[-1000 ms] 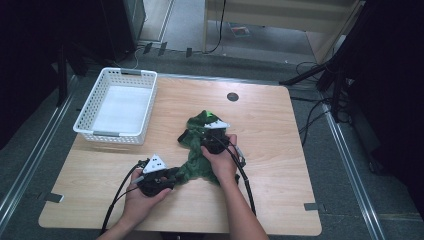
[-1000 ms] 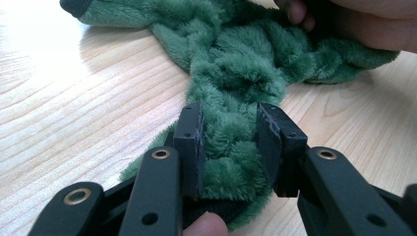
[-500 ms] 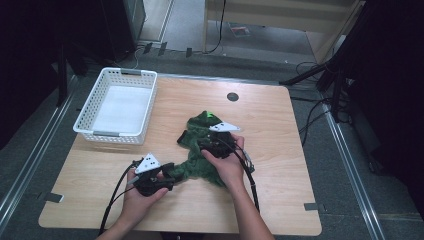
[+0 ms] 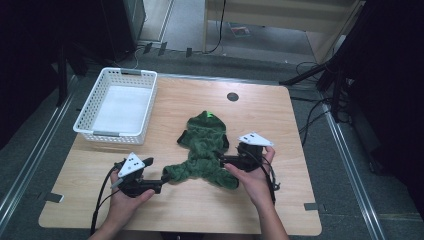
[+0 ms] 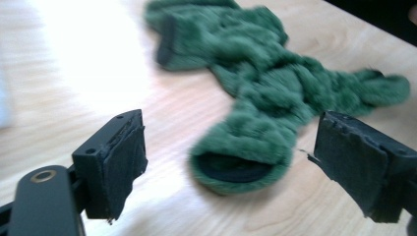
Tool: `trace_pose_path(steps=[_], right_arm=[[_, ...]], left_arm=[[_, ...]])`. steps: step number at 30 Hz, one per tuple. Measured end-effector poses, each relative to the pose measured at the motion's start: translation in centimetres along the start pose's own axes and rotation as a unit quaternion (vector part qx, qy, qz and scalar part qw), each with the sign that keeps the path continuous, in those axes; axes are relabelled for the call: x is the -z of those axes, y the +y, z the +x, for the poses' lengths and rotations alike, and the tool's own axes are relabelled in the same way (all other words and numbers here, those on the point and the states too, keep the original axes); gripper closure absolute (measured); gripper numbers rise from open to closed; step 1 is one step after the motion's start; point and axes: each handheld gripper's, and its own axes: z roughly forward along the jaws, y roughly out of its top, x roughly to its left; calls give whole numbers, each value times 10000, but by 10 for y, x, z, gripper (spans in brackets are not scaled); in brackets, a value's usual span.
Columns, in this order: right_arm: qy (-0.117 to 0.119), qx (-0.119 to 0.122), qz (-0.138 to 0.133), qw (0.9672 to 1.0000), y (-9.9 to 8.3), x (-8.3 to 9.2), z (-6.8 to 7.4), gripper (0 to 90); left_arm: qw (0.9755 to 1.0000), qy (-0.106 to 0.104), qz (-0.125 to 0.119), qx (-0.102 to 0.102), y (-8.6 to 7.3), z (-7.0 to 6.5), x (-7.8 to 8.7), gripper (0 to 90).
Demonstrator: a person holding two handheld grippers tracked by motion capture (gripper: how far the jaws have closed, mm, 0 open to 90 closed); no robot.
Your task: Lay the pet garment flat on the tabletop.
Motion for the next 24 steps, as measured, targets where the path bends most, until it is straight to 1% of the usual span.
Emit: trace_pose_path(steps=[1, 2, 3, 4, 5, 7, 10, 12, 13, 14, 15, 16, 17, 19, 20, 21, 22, 23, 24], right_arm=[[-47, 14, -19, 10000, -3, 4, -3, 0], [-144, 35, -61, 9999, -8, 11, -8, 0], [-188, 4, -83, 9998, -11, 15, -11, 0], [-215, -62, -105, 9997, -17, 21, -17, 0], [-259, -108, -120, 9995, -23, 25, -22, 0], [-379, -148, -118, 9991, -34, 33, -30, 0], [-522, -275, -64, 9982, -51, 44, -43, 0], [-563, -387, -30, 9977, -61, 53, -51, 0], [-630, -392, -33, 9972, -65, 57, -55, 0], [-711, -376, -20, 9968, -69, 61, -58, 0], [-843, -353, 16, 9958, -75, 66, -63, 0], [-909, -399, 37, 9951, -82, 71, -69, 0], [-936, -427, 50, 9947, -87, 74, -73, 0], [-1022, -490, 94, 9935, -97, 81, -81, 0], [-1092, -488, 99, 9928, -100, 84, -83, 0], [-1272, -428, 112, 9909, -104, 88, -86, 0], [-1352, -405, 114, 9899, -106, 90, -88, 0], [-1370, -447, 93, 9895, -108, 94, -91, 0], [-1389, -509, 64, 9890, -110, 95, -93, 0]], left_arm=[[10000, 6, -39, 17, 0, 4, 5, 64], [10000, -27, -57, 38, 0, 7, 7, 37], [9999, -96, -65, 76, -1, 13, 12, 17], [9999, -73, -58, 121, -2, 17, 15, 16], [9999, -11, -49, 130, -3, 22, 18, 16], [9996, 167, -46, 215, -5, 31, 26, 16], [9988, 338, -50, 350, -9, 47, 37, 16], [9981, 501, -20, 367, -12, 57, 45, 17], [9977, 582, 1, 349, -14, 61, 48, 17], [9965, 759, 19, 342, -16, 68, 53, 17], [9952, 916, 41, 337, -19, 75, 59, 17], [9944, 987, 33, 375, -20, 80, 62, 16], [9931, 1090, 11, 426, -22, 88, 68, 16], [9922, 1146, -24, 499, -25, 99, 75, 17], [9907, 1247, -52, 549, -28, 107, 79, 17], [9897, 1307, -64, 586, -30, 112, 82, 17], [9878, 1416, -74, 645, -32, 119, 85, 17], [9863, 1487, -80, 717, -34, 123, 86, 17], [9854, 1491, -88, 820, -35, 126, 87, 17]])
